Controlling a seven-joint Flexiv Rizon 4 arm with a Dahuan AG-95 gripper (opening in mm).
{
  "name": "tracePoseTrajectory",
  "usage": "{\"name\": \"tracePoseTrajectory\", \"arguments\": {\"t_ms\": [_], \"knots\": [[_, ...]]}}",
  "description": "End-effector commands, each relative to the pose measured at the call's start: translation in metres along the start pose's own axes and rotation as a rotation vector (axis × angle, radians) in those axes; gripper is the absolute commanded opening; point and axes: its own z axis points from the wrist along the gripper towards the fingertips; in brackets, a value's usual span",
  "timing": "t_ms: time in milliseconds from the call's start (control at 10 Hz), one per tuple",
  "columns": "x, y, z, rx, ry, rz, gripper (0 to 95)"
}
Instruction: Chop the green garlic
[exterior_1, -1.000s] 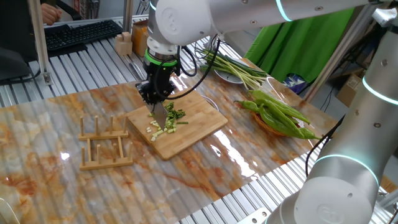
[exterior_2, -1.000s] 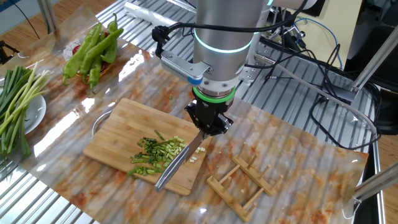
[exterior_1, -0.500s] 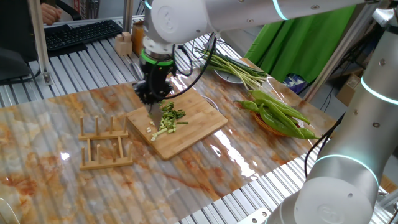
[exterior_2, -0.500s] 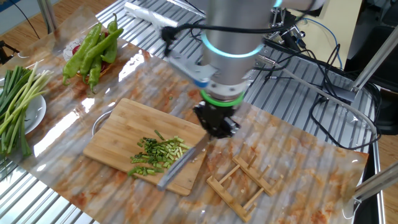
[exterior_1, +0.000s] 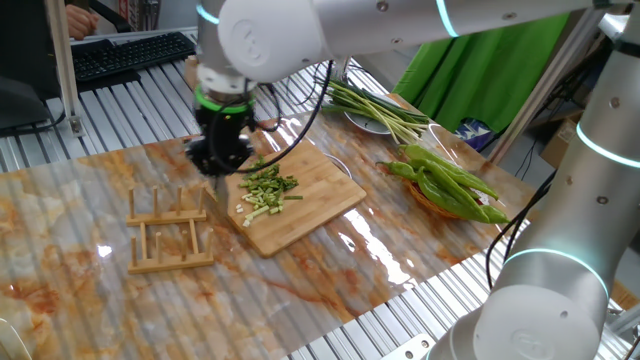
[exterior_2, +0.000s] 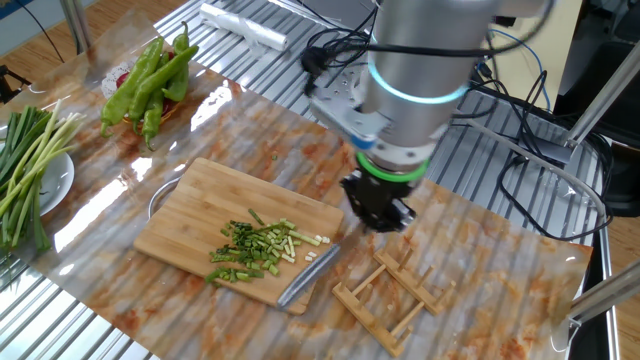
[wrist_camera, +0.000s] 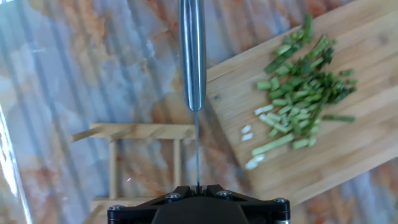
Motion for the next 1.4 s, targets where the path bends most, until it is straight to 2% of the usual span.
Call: {"name": "tracePoseTrajectory", "arguments": {"t_ms": [100, 500, 1400], "knots": [[0.005, 0.013, 0.001, 0.001, -0.008, 0.025, 0.0], [0.012, 0.026, 0.006, 0.002, -0.014, 0.047, 0.0], [0.006, 0.035, 0.036, 0.005, -0.063, 0.044, 0.0]]}}
